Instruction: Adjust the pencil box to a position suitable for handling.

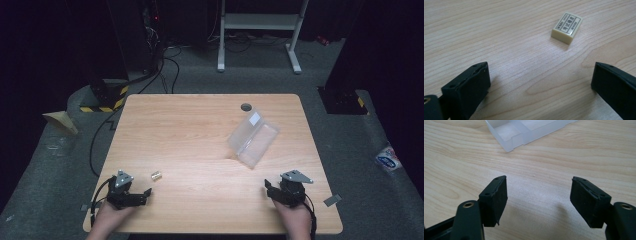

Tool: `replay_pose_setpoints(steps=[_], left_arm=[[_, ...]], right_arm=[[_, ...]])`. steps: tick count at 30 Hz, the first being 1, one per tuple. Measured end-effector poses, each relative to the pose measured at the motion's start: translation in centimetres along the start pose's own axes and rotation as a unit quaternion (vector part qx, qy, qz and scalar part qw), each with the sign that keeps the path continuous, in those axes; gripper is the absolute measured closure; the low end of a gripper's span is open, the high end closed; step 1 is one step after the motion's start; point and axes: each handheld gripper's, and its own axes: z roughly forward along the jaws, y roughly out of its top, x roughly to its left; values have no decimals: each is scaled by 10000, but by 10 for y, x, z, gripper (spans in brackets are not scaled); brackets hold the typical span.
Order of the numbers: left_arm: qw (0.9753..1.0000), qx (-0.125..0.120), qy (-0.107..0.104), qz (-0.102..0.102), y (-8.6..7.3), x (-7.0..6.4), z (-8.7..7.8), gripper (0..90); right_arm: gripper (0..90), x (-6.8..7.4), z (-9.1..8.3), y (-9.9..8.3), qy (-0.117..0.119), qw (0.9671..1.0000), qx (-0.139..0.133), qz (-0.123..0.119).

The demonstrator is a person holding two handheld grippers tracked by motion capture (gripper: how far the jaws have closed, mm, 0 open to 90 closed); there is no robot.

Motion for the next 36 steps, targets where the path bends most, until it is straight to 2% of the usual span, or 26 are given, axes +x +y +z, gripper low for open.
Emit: replay_pose_setpoints(steps=[1,4,10,14,20,31,36], left_arm=[[10000,-6,-17,-50,0,-1,0,20],[10000,-3,-15,-16,0,0,0,19],[10000,-14,-18,-83,0,0,0,19],[10000,-13,-14,-85,0,0,0,19],[10000,-7,11,-81,0,0,0,17],[9999,1,48,-101,0,1,0,18],[9999,1,53,-105,0,0,0,18]], right_arm=[[312,0,1,1,-2,10000,-1,14],[327,0,2,6,30,10000,-23,-2],[329,1,4,16,68,10000,-40,-31],[337,7,6,25,94,9999,-102,-79],[376,14,16,41,163,9997,-157,-82],[394,23,29,64,235,9993,-283,-111],[419,28,39,71,262,9993,-227,-169]])
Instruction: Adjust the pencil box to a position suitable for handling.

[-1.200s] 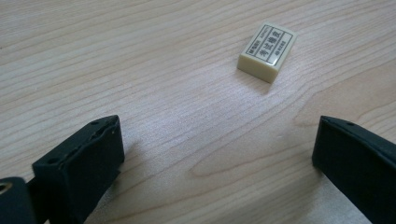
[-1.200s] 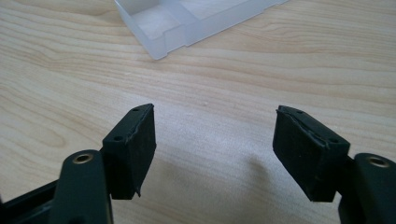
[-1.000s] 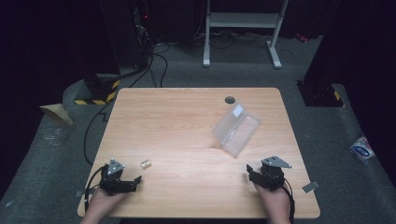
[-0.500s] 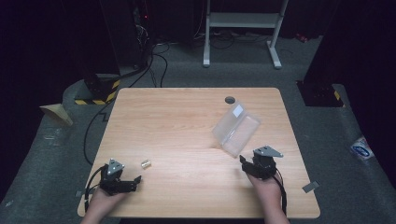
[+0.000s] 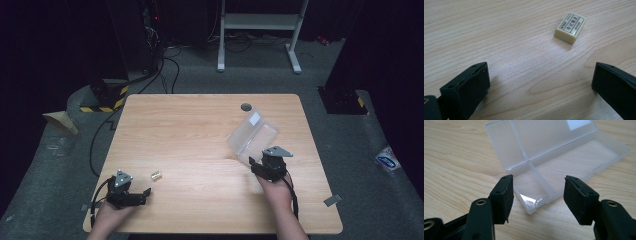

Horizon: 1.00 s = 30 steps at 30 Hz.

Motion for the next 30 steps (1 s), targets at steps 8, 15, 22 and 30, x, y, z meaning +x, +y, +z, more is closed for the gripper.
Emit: replay_pose_setpoints(steps=[8,15,22,30], left_arm=[[10000,-4,19,23,0,1,0,19],[10000,-2,16,30,0,2,0,19],[10000,-3,18,31,0,1,0,19],[10000,6,19,43,0,2,0,20]], right_arm=[[499,10,16,2,112,9998,163,-51],[574,16,27,0,235,9990,337,-168],[667,23,33,-3,159,9986,448,-251],[807,28,38,-5,199,9985,417,-299]])
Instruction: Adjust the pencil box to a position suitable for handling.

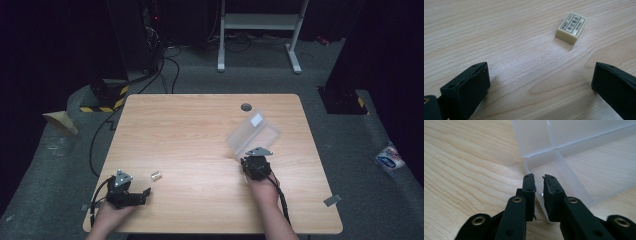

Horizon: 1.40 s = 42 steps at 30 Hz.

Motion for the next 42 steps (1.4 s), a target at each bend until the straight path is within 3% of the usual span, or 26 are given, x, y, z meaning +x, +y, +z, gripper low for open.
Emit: replay_pose_setpoints(steps=[6,14,18,24,27,31,36,42], left_arm=[[10000,2,-2,4,0,0,0,20],[10000,3,-6,3,0,0,0,21],[10000,3,-5,5,0,0,0,21],[10000,-4,-17,-32,0,-1,0,21],[10000,-2,-12,-19,0,0,0,21],[10000,-3,-22,-45,0,-1,0,21],[10000,-10,2,2,0,-1,0,28],[10000,-11,-6,11,0,-1,0,28]], right_arm=[[827,15,6,0,142,9999,-9,-80],[819,46,11,3,411,9990,-78,-187],[793,67,14,5,613,9977,-152,-250],[730,77,5,8,792,9959,-382,-234],[716,72,-6,9,768,9956,-476,-246],[680,54,-22,10,551,9966,-586,-187],[659,18,-40,1,66,9980,-635,43],[623,-31,-59,-15,-523,9955,-631,471]])
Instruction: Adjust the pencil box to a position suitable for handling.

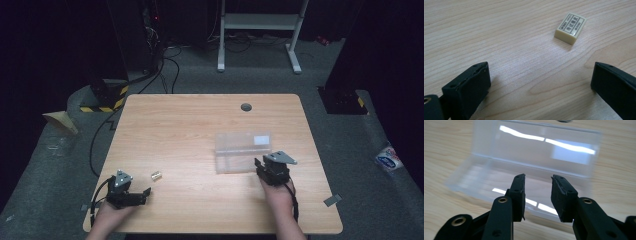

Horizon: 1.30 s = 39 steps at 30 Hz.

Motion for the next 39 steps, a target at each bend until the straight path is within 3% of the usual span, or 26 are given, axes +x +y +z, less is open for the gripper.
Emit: replay_pose_setpoints(steps=[7,13,20,27,39], left_arm=[[10000,-19,-18,-48,0,-1,0,32],[10000,-23,-39,-57,0,-1,0,32],[10000,-31,-34,-63,0,-1,0,35],[10000,-16,-43,-8,-1,-1,-1,42],[10000,-19,-60,11,-1,-1,-1,42]], right_arm=[[572,-41,-4,-8,-545,9981,100,266],[575,-56,4,-12,-369,9967,299,658],[635,-49,18,-13,-287,9968,509,551],[804,-40,30,-12,-398,9950,743,539],[820,-8,34,-7,-277,9968,709,245]])
